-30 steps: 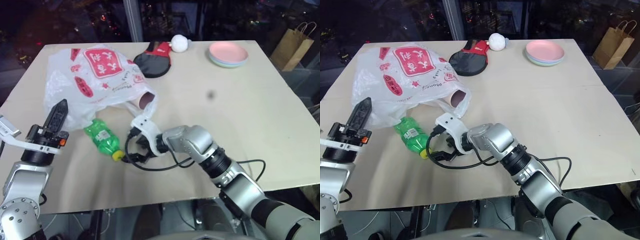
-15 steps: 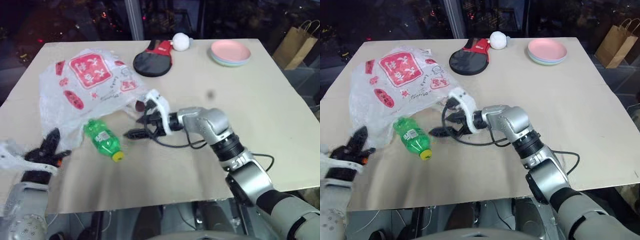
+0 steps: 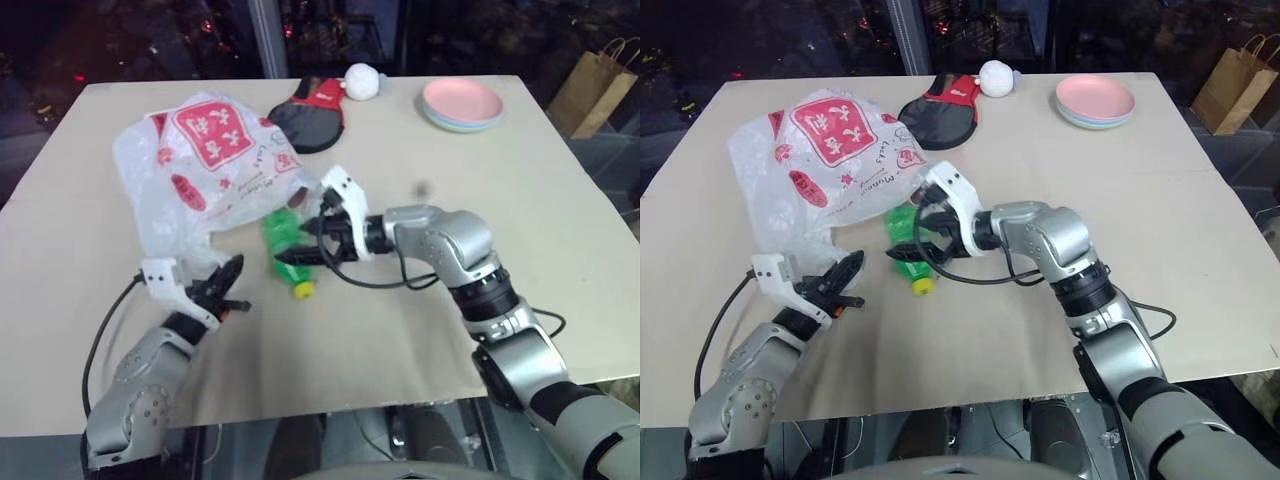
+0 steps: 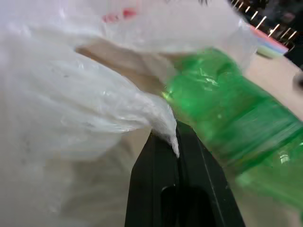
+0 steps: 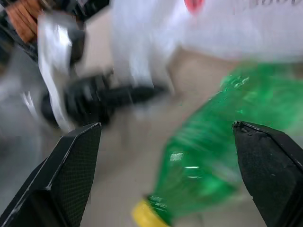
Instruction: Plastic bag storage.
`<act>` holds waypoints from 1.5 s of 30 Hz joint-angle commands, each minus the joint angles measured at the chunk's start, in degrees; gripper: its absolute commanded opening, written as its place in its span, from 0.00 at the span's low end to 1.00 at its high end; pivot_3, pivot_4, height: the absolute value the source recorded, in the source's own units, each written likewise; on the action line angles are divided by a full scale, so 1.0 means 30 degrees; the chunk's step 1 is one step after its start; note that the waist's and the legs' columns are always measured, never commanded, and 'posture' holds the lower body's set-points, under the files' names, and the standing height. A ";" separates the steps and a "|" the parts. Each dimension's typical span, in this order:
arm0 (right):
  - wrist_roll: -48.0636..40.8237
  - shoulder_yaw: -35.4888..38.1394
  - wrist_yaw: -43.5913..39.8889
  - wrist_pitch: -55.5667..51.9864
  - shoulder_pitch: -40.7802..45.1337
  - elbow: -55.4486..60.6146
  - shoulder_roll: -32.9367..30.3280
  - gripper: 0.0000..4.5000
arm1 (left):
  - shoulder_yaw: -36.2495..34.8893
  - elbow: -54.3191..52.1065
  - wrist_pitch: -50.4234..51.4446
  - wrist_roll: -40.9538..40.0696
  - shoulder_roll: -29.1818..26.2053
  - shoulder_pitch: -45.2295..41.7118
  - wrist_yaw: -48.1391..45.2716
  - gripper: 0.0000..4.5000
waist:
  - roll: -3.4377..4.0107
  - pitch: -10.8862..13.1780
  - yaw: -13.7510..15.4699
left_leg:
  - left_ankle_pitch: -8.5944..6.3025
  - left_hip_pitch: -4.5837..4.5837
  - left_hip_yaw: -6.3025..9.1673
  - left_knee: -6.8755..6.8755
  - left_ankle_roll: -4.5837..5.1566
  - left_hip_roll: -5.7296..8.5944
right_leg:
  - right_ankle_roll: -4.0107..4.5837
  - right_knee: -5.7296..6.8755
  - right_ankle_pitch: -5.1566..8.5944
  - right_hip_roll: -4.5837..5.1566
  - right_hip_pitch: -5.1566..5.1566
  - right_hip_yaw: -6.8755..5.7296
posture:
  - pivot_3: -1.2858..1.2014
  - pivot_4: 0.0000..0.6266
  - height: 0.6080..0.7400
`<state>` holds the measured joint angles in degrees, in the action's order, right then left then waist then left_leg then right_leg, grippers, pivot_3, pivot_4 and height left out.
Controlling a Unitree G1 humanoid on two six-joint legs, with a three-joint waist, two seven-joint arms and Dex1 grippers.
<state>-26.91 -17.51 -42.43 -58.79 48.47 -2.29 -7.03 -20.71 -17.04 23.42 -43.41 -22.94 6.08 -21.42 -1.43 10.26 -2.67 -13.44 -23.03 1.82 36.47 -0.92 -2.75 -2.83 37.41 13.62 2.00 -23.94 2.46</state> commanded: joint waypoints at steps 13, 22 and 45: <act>0.3992 -0.1721 0.5895 -0.1416 0.0130 -0.0102 0.1314 0.99 | -0.3297 0.0791 -0.0453 -0.1053 -0.0840 -0.1820 -0.0769 0.00 | -0.0050 -0.0034 0.0112 | 0.0004 0.0043 0.0011 0.0025 -0.0006 0.0005 | 0.0032 0.0071 0.0022 0.0001 0.0028 -0.0012 | 0.52 0.24 1.00; 0.4695 -0.3091 0.5799 -0.1144 -0.0624 -0.0616 0.1832 0.99 | -0.3992 0.1155 -0.0335 -0.1349 -0.1494 -0.3273 -0.0818 0.00 | -0.0060 -0.0040 0.0077 | 0.0003 0.0030 0.0023 -0.0002 -0.0006 0.0002 | 0.0044 0.0060 0.0029 -0.0002 0.0015 -0.0028 | 0.52 0.24 1.00; 0.2650 -0.0299 0.3176 -0.0102 0.3433 -0.2910 0.3852 0.64 | -0.7255 -0.2343 0.3093 -1.3471 -0.2350 -0.3601 0.2210 0.00 | -0.0098 -0.0012 0.0146 | 0.0004 -0.0021 0.0031 -0.0028 -0.0007 -0.0011 | 0.0079 0.0081 0.0050 -0.0008 -0.0065 -0.0042 | 0.52 0.24 1.00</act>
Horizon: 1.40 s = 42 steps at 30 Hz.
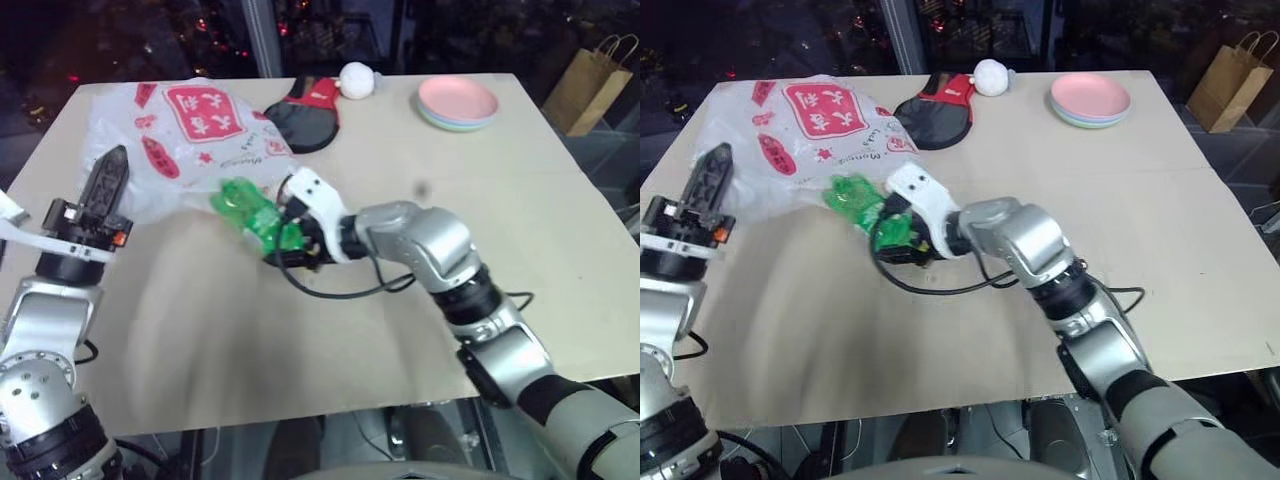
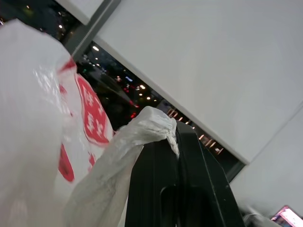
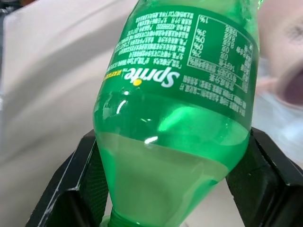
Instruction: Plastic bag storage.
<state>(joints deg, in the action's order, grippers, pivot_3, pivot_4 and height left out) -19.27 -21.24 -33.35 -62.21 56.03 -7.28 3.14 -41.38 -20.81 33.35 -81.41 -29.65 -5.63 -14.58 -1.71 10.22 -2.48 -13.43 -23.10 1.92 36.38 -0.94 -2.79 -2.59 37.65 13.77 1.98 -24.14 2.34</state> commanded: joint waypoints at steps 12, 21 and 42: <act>0.0586 0.3023 0.1218 0.4155 0.2796 -0.6173 0.2141 0.64 | -0.0806 -0.1804 -0.1062 -0.1860 -0.0029 0.1911 0.0259 0.00 | -0.0008 -0.0001 -0.0023 | 0.0016 -0.0240 0.0032 0.0051 -0.0025 0.0006 | 0.0001 0.0044 -0.0005 0.0009 -0.0215 -0.0042 | 0.52 0.24 1.00; -0.0820 0.8068 0.4090 0.8452 0.6265 -1.4437 0.4371 0.64 | 0.0424 -0.2654 -0.0400 -0.1333 0.0479 0.6125 -0.2184 0.00 | -0.0005 0.0000 0.0066 | 0.0015 -0.0239 0.0007 0.0043 -0.0024 0.0006 | 0.0004 0.0038 -0.0003 0.0011 -0.0222 -0.0027 | 0.52 0.24 1.00; -0.0474 1.0075 0.9226 1.7310 0.8719 -2.1334 0.6491 0.99 | 0.1235 -0.1555 -0.1836 0.0038 0.0664 0.4228 -0.1445 0.00 | 0.0024 0.0003 0.0022 | 0.0018 -0.0227 0.0013 0.0101 -0.0028 0.0006 | 0.0005 0.0085 -0.0007 0.0008 -0.0195 -0.0019 | 0.52 0.24 1.00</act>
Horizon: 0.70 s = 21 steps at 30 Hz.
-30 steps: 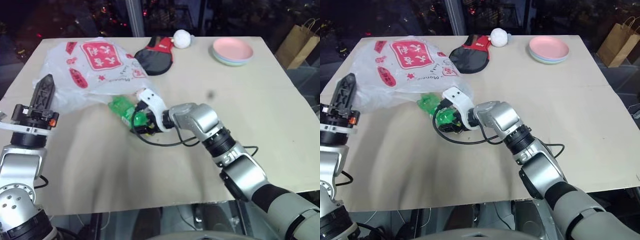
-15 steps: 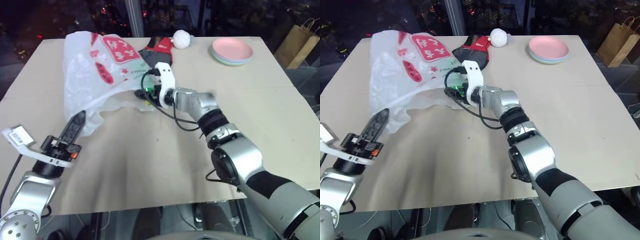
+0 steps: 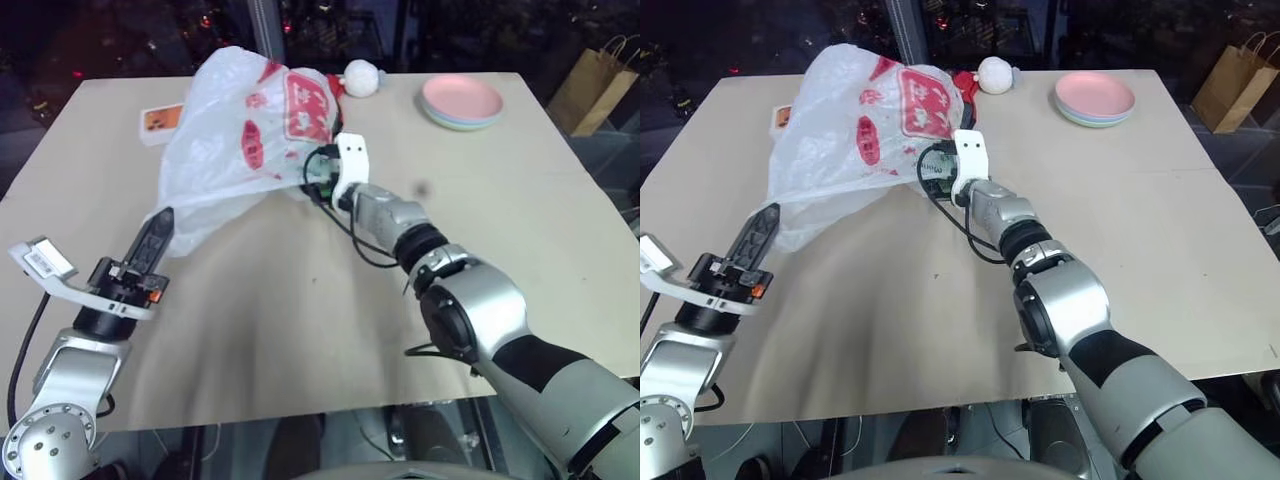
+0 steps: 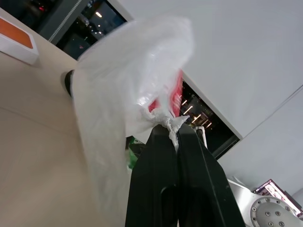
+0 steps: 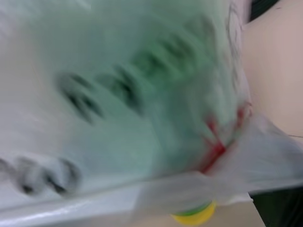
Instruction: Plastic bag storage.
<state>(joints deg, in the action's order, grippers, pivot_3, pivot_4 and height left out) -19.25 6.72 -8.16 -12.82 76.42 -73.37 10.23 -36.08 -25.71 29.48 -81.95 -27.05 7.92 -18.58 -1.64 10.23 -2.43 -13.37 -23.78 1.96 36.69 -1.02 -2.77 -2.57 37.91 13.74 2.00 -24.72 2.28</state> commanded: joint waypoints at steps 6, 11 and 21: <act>-0.1408 0.2566 0.3460 0.2566 0.2401 0.1007 0.3310 0.99 | 0.0277 0.0893 -0.0334 0.0809 -0.0407 -0.2134 -0.0001 0.00 | 0.0009 0.0006 0.0045 | 0.0000 -0.0003 0.0003 0.0003 0.0000 0.0000 | -0.0001 0.0008 -0.0001 0.0000 0.0002 -0.0007 | 0.52 0.24 1.00; -0.1478 0.3219 0.4413 0.3094 0.2759 0.1032 0.2244 0.99 | 0.0299 0.2059 -0.0500 0.0648 -0.0626 -0.4610 0.0863 0.00 | 0.0014 0.0010 0.0008 | 0.0001 -0.0010 0.0003 0.0003 -0.0001 0.0000 | -0.0002 0.0008 -0.0002 0.0000 0.0000 -0.0005 | 0.52 0.24 1.00; 0.0056 0.2508 0.4156 0.3368 0.3344 0.2048 -0.0191 0.99 | 0.0526 0.2950 -0.0153 0.0591 -0.0589 -0.7868 0.1781 0.00 | 0.0019 0.0014 -0.0036 | 0.0003 -0.0022 -0.0016 -0.0001 -0.0004 -0.0001 | -0.0003 -0.0006 -0.0001 0.0001 -0.0015 0.0014 | 0.52 0.24 1.00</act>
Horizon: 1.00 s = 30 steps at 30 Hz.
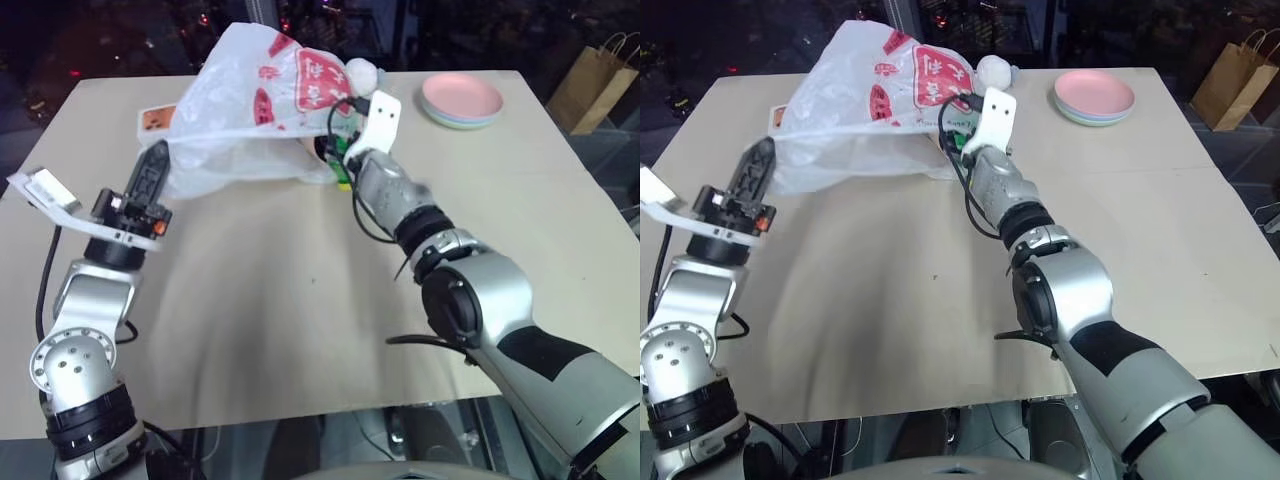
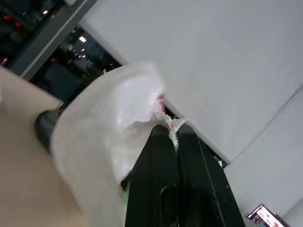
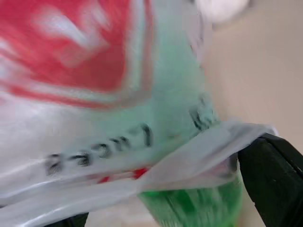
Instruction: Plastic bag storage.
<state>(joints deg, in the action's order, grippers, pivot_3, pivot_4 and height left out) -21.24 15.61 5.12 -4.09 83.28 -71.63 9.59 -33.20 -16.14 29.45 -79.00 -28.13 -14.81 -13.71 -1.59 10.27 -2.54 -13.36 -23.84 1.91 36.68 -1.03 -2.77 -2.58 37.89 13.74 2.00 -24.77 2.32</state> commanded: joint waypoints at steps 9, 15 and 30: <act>0.2383 -0.4757 -0.7651 -0.6262 -0.2276 0.6491 -0.0555 0.99 | 0.0026 0.0210 0.0130 0.0358 -0.0108 -0.0158 -0.0329 0.00 | -0.0009 -0.0007 0.0016 | 0.0000 0.0016 -0.0001 -0.0002 0.0001 0.0000 | 0.0000 0.0014 0.0000 -0.0001 0.0003 0.0002 | 0.52 0.24 1.00; 0.2393 -0.7390 -1.0466 -1.1362 -0.5744 1.3246 -0.1572 0.99 | 0.0032 0.0270 0.0376 0.0693 -0.0117 0.0245 -0.0570 0.00 | -0.0006 -0.0004 0.0073 | 0.0001 -0.0004 0.0011 0.0019 0.0000 0.0001 | -0.0002 0.0018 -0.0002 0.0004 0.0003 -0.0011 | 0.52 0.24 1.00; 0.5081 -1.1191 -1.3732 -0.7283 -0.8500 1.6029 -0.3322 0.99 | 0.0438 0.0175 0.1294 0.1702 0.0248 0.3630 -0.1688 0.00 | -0.0012 -0.0010 -0.0003 | 0.0000 0.0028 0.0010 0.0025 0.0000 0.0000 | -0.0002 0.0030 -0.0001 -0.0005 0.0007 -0.0004 | 0.52 0.24 1.00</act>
<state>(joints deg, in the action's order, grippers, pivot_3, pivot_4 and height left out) -7.54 -16.88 -35.51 -30.69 58.05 -23.81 -0.74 -32.47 -14.45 32.88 -75.06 -27.69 -5.73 -16.83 -1.62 10.24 -2.55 -13.36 -23.75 1.94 36.76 -1.03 -2.77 -2.59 37.98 13.74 1.99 -24.75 2.32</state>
